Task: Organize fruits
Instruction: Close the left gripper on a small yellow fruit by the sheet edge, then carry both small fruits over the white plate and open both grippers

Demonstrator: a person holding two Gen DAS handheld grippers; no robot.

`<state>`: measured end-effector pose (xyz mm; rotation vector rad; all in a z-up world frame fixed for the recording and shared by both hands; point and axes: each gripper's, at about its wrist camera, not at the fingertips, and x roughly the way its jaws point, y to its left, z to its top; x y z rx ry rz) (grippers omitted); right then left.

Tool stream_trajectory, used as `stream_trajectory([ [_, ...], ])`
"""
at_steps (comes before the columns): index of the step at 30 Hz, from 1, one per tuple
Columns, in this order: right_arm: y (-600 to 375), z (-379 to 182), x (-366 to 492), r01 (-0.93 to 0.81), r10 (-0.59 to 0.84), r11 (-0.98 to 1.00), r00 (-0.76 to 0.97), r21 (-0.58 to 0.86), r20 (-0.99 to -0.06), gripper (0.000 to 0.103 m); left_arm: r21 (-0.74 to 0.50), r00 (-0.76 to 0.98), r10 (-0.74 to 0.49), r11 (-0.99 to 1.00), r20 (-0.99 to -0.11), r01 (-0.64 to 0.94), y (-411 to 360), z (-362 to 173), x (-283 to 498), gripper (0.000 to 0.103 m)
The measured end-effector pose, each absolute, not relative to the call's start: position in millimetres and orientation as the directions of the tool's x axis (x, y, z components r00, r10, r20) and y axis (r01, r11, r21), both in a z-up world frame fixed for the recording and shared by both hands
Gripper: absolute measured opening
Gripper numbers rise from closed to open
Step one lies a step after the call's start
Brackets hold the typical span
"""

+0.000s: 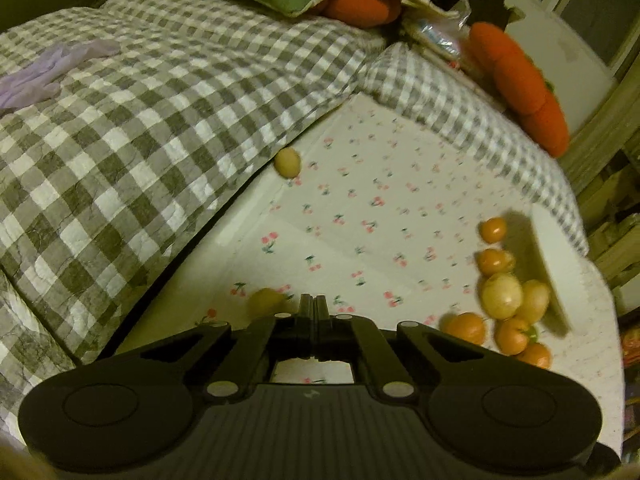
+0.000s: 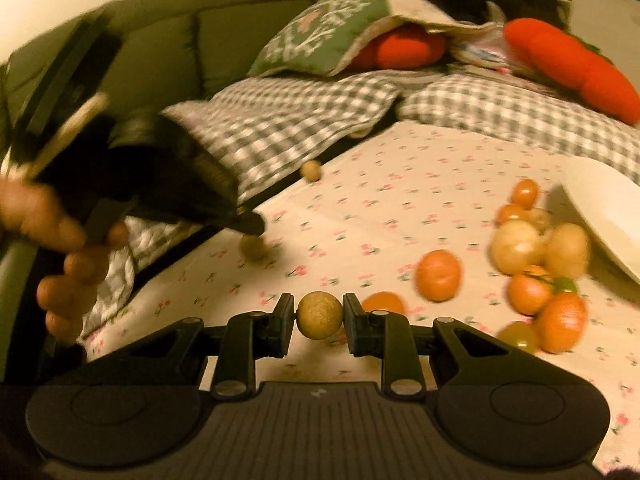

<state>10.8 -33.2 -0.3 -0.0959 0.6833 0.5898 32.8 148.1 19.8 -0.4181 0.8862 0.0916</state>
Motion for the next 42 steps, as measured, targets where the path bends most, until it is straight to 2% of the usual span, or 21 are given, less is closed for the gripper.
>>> stream_trajectory([
  [6,-58.0,16.3,18.0,-0.484,0.472,0.862,0.654,0.153,-0.591,0.023,-0.361,0.654,-0.146,0.91,-0.742,-0.206,141.0,31.2,26.6,0.0],
  [11,-61.0,10.6,18.4,-0.47,0.467,0.866,0.642,0.168,-0.608,0.023,-0.266,0.607,-0.02,0.91,-0.795,-0.319,152.5,20.2,34.5,0.0],
  [12,-59.6,9.3,18.3,-0.473,0.467,0.865,0.637,0.167,-0.613,0.024,-0.262,0.592,-0.011,0.903,-0.806,-0.34,155.1,15.8,35.9,0.003],
  [13,-57.9,8.7,17.8,-0.478,0.469,0.863,0.633,0.165,-0.616,0.024,-0.258,0.582,-0.007,0.901,-0.813,-0.349,155.9,12.3,37.4,0.016],
  [14,-57.9,9.8,17.5,-0.482,0.472,0.86,0.63,0.166,-0.617,0.024,-0.252,0.576,-0.004,0.902,-0.817,-0.351,155.4,9.5,38.4,0.026],
  [17,-56.3,12.8,16.0,-0.493,0.478,0.855,0.629,0.161,-0.613,0.024,-0.198,0.556,0.031,0.917,-0.831,-0.347,147.7,2.4,46.2,0.035],
  [19,-57.0,13.7,16.0,-0.493,0.478,0.855,0.631,0.16,-0.612,0.024,-0.15,0.548,0.07,0.926,-0.833,-0.346,141.4,-2.2,52.0,0.034],
  [20,-58.3,14.0,16.5,-0.49,0.476,0.857,0.633,0.159,-0.611,0.024,-0.134,0.548,0.078,0.932,-0.833,-0.337,138.8,-3.9,54.2,0.03],
  [22,-61.9,16.7,17.4,-0.481,0.47,0.862,0.641,0.16,-0.607,0.024,-0.108,0.551,0.089,0.943,-0.83,-0.315,133.1,-5.4,57.3,0.015],
  [27,-73.9,27.8,17.1,-0.463,0.46,0.872,0.668,0.157,-0.584,0.024,-0.042,0.603,0.12,0.968,-0.789,-0.247,115.9,9.3,56.1,0.014],
  [42,-157.7,81.8,42.6,-0.311,0.311,0.946,0.79,0.091,-0.529,0.024,0.045,0.743,0.031,0.999,-0.669,-0.001,23.6,65.0,52.6,0.014],
])
